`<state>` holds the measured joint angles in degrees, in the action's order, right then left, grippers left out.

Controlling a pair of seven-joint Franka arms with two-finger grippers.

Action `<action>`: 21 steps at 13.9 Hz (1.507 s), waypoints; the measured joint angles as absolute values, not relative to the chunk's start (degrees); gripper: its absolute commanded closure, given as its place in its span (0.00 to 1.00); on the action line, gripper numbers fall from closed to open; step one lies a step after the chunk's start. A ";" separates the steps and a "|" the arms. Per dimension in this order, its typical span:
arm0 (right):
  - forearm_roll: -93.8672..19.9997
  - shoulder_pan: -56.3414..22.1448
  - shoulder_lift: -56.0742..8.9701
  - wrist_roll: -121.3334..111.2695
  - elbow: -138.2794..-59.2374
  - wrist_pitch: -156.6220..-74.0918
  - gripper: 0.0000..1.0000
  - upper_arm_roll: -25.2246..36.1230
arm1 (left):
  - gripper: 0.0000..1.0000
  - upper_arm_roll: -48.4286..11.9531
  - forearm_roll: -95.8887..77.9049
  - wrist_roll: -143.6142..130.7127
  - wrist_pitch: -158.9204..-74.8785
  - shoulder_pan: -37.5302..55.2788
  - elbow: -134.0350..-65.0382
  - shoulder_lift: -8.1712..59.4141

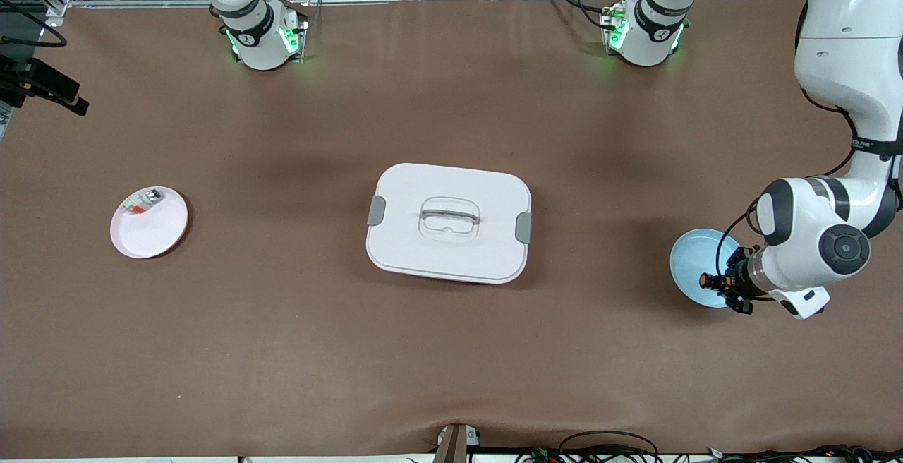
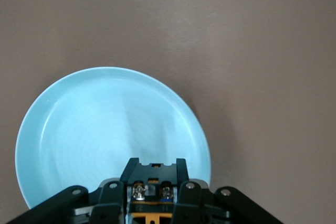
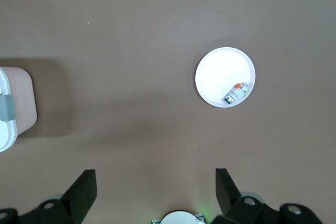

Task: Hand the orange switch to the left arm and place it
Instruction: 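Lower the switch onto the light-blue plate with the left gripper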

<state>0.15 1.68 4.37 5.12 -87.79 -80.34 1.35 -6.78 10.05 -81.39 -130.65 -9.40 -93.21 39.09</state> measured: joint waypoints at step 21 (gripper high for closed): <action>0.14 1.71 9.69 4.13 -94.48 -87.49 0.00 1.60 | 0.00 -6.29 10.08 -81.40 -135.36 -11.40 -99.15 39.14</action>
